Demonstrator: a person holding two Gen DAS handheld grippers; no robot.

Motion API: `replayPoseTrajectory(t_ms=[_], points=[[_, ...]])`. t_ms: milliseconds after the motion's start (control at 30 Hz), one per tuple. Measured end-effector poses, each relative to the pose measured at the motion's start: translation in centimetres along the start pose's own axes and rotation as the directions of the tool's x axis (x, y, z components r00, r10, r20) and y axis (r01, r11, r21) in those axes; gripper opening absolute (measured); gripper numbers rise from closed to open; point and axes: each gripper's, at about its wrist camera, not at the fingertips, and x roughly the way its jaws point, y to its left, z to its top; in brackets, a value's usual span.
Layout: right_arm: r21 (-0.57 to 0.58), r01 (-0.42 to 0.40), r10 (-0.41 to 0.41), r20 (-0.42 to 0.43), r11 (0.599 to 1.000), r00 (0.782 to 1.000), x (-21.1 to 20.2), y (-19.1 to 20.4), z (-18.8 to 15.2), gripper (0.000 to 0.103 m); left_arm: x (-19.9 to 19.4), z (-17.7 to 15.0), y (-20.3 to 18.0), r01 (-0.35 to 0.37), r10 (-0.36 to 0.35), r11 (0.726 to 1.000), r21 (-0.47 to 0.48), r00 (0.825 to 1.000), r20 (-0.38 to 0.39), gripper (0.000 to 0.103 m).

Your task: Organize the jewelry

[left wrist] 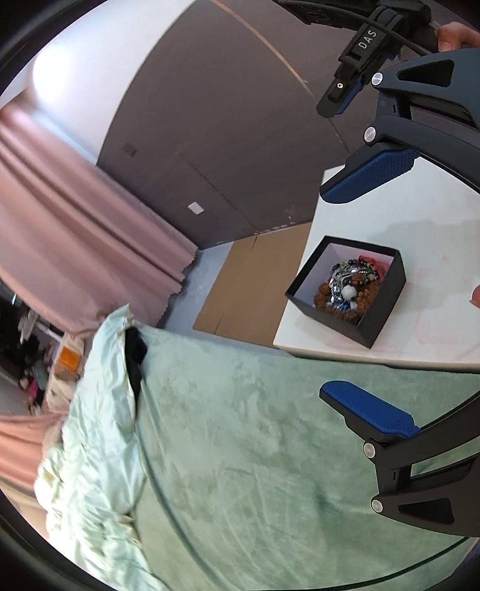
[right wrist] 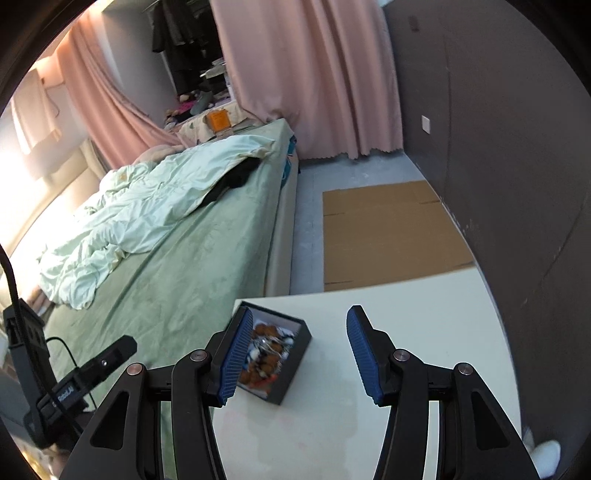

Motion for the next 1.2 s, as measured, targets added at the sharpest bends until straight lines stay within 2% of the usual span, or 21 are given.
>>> replayPoseTrajectory(t_ms=[33, 100, 200, 300, 400, 500, 633, 900, 1033, 1200], points=[[0.006, -0.002, 0.002, 0.002, 1.0, 1.0, -0.2, -0.4, -0.3, 0.071, -0.2, -0.2, -0.6, 0.005, -0.005, 1.0, 0.019, 1.0, 0.01, 0.097], [0.013, -0.005, 0.005, 0.013, 1.0, 1.0, -0.8, -1.4, -0.8, 0.079, -0.7, -0.5, -1.5, 0.006, -0.007, 0.999, 0.048, 0.999, 0.031, 0.097], [0.039, -0.009, 0.008, 0.023, 0.999, 1.0, -1.5, -2.8, -1.4, 0.081, -1.5, -0.9, -3.0, -0.007, 0.0, 0.994, 0.11, 0.998, 0.069, 0.098], [0.052, -0.027, 0.026, 0.025, 0.998, 0.999, -1.9, -3.9, -2.0, 0.086, -2.0, -1.4, -3.9, -0.014, 0.0, 0.989, 0.148, 0.996, 0.094, 0.103], [0.051, -0.034, 0.033, 0.009, 0.998, 0.999, -2.0, -4.7, -2.9, 0.089, -2.1, -1.8, -4.7, -0.014, -0.004, 0.983, 0.181, 0.995, 0.096, 0.103], [0.039, -0.021, 0.021, 0.008, 0.999, 1.0, -2.5, -5.4, -3.7, 0.097, -2.1, -2.5, -5.5, -0.016, -0.005, 0.974, 0.225, 0.996, 0.092, 0.103], [0.05, -0.043, 0.042, 0.013, 0.998, 0.999, -3.3, -6.5, -4.8, 0.098, -2.4, -3.6, -6.1, -0.018, -0.005, 0.963, 0.27, 0.996, 0.085, 0.103], [0.004, -0.025, 0.024, 0.038, 1.0, 0.999, -4.8, -7.4, -7.3, 0.098, -2.4, -5.5, -7.1, -0.008, -0.011, 0.942, 0.335, 0.998, 0.055, 0.103], [0.009, -0.018, 0.018, 0.054, 1.0, 0.998, -5.4, -7.9, -8.4, 0.098, -2.5, -6.0, -7.4, 0.008, -0.021, 0.943, 0.333, 0.999, 0.036, 0.102], [0.029, -0.027, 0.026, 0.026, 0.999, 0.999, -5.1, -8.4, -8.5, 0.098, -2.3, -7.1, -7.8, 0.006, -0.012, 0.944, 0.329, 1.0, 0.014, 0.102]])
